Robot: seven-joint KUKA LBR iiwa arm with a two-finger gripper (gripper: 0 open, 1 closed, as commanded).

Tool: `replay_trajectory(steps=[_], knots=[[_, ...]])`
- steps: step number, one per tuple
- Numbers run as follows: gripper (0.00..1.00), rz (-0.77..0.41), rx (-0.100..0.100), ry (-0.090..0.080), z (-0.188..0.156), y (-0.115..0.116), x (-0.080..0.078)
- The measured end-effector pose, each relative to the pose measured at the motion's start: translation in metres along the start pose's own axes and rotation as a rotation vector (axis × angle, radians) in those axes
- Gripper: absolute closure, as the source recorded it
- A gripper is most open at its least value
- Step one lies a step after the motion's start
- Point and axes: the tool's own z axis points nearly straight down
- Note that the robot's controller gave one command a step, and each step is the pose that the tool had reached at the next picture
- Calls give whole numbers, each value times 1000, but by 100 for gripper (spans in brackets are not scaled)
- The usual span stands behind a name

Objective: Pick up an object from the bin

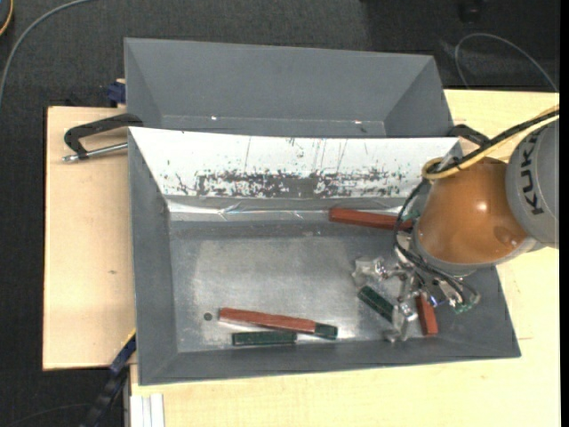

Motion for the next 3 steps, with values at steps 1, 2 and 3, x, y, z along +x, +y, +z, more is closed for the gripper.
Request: replay_trajectory(steps=[1,2,3], knots=[[100,-3,2,-7,-4,1,-3],[0,-3,2,-7,-4,1,-3],[100,-3,2,-7,-4,1,-3]])
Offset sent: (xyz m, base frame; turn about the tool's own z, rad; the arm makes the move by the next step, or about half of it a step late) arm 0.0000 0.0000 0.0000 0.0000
